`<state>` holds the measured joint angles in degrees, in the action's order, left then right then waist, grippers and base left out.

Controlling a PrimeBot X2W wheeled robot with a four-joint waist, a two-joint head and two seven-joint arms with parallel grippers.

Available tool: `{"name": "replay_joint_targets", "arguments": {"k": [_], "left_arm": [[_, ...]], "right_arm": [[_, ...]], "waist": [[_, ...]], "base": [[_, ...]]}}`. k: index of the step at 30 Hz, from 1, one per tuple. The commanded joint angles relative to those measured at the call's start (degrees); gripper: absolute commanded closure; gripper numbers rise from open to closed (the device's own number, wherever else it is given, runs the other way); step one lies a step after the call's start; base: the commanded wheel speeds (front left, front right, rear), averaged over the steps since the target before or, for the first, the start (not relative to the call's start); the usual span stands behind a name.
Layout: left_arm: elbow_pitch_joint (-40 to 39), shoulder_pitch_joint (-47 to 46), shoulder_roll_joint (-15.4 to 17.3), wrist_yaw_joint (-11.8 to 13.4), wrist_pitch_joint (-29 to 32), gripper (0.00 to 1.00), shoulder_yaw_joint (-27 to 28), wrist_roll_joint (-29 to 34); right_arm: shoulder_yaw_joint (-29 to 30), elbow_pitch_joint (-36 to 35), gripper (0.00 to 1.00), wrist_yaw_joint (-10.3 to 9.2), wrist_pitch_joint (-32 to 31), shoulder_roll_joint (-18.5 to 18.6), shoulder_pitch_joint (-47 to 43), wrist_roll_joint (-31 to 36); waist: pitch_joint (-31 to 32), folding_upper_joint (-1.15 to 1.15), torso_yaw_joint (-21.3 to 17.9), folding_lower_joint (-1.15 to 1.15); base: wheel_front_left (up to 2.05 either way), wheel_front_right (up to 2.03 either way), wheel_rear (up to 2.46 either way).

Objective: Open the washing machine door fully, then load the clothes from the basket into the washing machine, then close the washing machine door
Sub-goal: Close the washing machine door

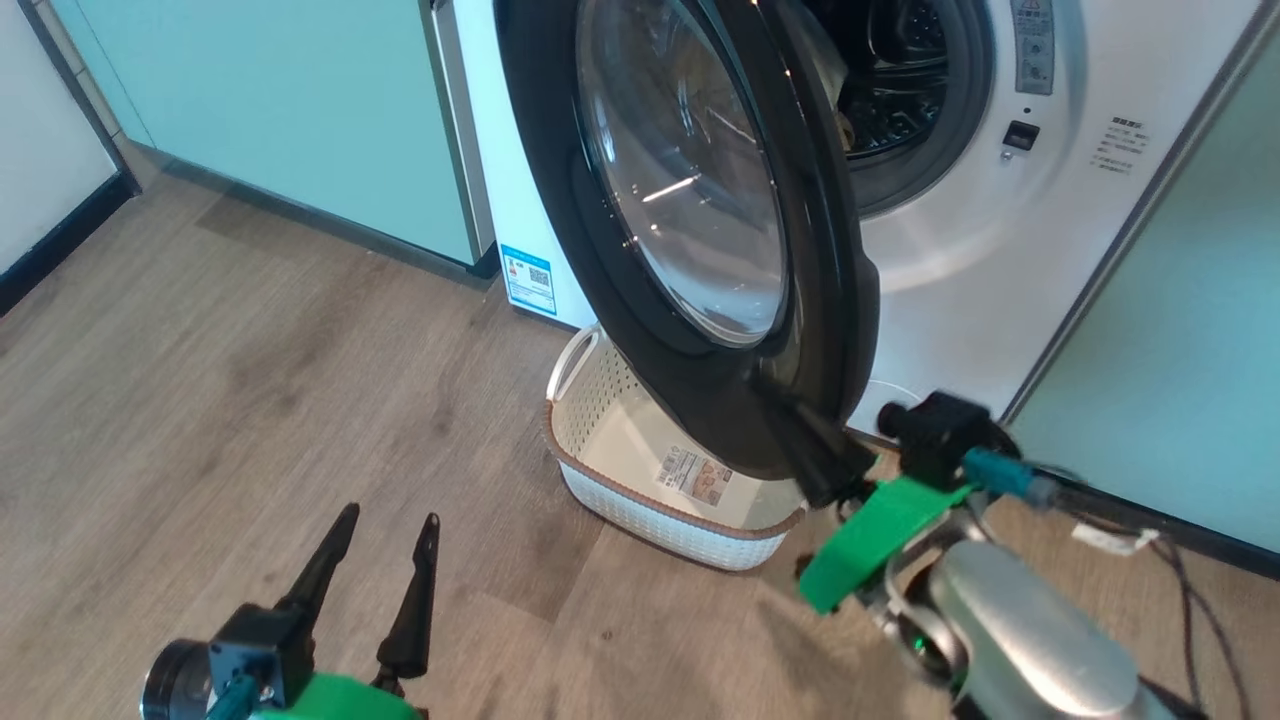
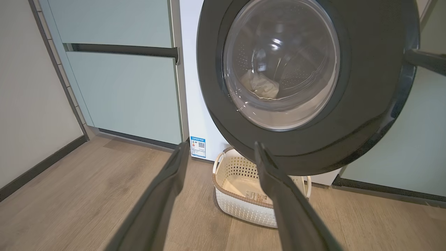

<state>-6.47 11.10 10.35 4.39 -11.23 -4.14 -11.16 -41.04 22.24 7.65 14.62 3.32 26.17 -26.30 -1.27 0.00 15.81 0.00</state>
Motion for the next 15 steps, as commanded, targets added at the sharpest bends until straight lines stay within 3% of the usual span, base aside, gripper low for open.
{"name": "replay_joint_targets", "arguments": {"k": [1, 15], "left_arm": [[-1.53, -3.62, 0.59, 0.42, -0.77, 0.00, 1.70, -0.16], [-0.71, -4.85, 0.50, 0.87, -1.70, 0.00, 1.48, -0.65]], "right_arm": [[0.95, -0.85, 1.00, -0.16, 0.38, -0.45, 3.09, -0.25], [5.46, 6.10, 1.00, -0.16, 0.38, -0.45, 6.54, 0.62]], "waist": [[-0.08, 0.00, 0.12, 0.00], [-0.94, 0.00, 0.75, 0.00]], "base": [[0.00, 0.00, 0.00], [0.00, 0.00, 0.00]]}}
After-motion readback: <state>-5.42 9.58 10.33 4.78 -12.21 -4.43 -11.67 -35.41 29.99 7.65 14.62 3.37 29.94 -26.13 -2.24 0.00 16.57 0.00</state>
